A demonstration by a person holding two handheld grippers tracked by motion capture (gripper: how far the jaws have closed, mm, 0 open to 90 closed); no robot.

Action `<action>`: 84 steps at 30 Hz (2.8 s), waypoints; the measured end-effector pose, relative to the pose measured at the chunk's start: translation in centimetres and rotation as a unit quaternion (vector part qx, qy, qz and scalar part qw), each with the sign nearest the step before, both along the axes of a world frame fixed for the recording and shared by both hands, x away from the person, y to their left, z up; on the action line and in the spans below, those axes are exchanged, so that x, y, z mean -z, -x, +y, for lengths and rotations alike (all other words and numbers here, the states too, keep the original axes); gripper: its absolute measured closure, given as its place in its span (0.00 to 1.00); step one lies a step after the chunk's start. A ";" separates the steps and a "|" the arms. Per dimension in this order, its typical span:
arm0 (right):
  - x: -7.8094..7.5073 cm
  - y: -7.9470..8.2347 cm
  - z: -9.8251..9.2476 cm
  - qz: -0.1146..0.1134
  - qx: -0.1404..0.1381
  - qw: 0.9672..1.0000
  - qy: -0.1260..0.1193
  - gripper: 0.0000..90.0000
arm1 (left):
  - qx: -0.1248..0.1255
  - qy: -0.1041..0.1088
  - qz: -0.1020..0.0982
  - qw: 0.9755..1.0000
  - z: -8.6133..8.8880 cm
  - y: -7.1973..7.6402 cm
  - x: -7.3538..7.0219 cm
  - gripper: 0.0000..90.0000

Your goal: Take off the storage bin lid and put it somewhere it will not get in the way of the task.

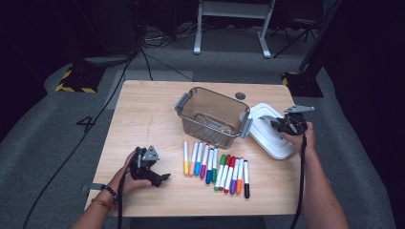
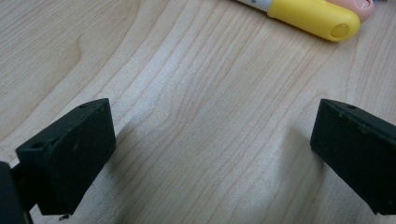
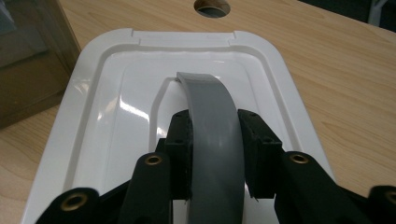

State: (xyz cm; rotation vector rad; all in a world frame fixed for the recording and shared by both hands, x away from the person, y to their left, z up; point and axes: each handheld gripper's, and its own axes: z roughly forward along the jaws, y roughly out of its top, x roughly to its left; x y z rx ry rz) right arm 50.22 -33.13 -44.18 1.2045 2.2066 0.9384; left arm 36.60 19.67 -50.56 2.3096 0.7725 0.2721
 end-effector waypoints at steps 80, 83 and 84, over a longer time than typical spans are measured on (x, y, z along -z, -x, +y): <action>4.9 17.6 5.0 0.055 -0.141 0.988 -0.004 0.40 | -0.003 0.001 0.000 1.000 0.0 0.1 0.0 0.01; 5.0 17.7 3.8 0.059 -0.128 0.990 -0.005 0.56 | -0.003 0.001 0.000 1.000 0.0 0.1 0.0 0.01; 5.1 17.7 3.4 0.058 -0.122 0.991 -0.013 0.61 | -0.003 0.001 0.000 1.000 0.0 0.1 0.0 0.01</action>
